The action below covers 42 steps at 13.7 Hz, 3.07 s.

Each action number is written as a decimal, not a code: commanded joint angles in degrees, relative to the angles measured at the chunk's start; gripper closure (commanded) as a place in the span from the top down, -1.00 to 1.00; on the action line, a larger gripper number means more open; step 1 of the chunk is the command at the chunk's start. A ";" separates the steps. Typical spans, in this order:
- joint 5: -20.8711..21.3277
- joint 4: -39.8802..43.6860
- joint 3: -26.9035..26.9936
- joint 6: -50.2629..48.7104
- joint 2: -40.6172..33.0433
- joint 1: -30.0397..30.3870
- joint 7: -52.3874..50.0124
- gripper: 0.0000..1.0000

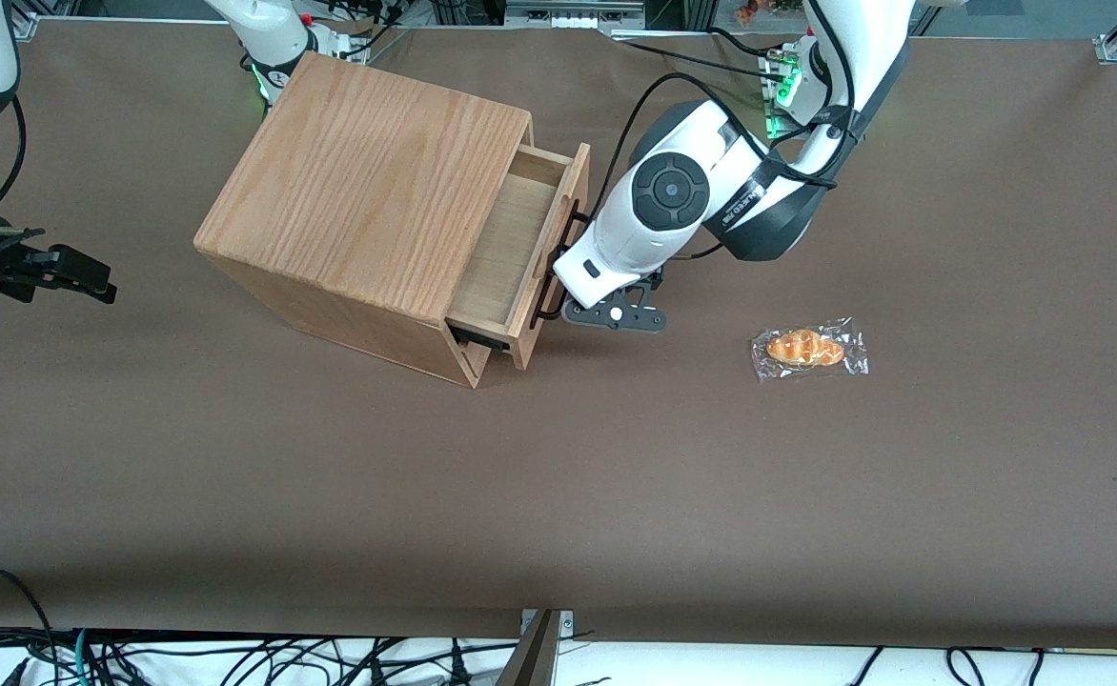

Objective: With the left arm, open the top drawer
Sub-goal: 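Pull the handle outward from the cabinet with the left gripper, then keep pulling the drawer further out with the left gripper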

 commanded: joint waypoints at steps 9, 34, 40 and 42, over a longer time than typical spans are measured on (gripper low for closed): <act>0.41 -0.67 0.15 -4.04 -2.54 2.50 4.67 1.00; 1.73 -1.20 1.29 -2.81 -1.23 2.41 4.76 1.00; 1.82 -1.20 1.56 -4.48 -2.01 3.55 5.71 1.00; 1.82 -1.20 2.00 -5.10 -2.19 4.43 8.00 1.00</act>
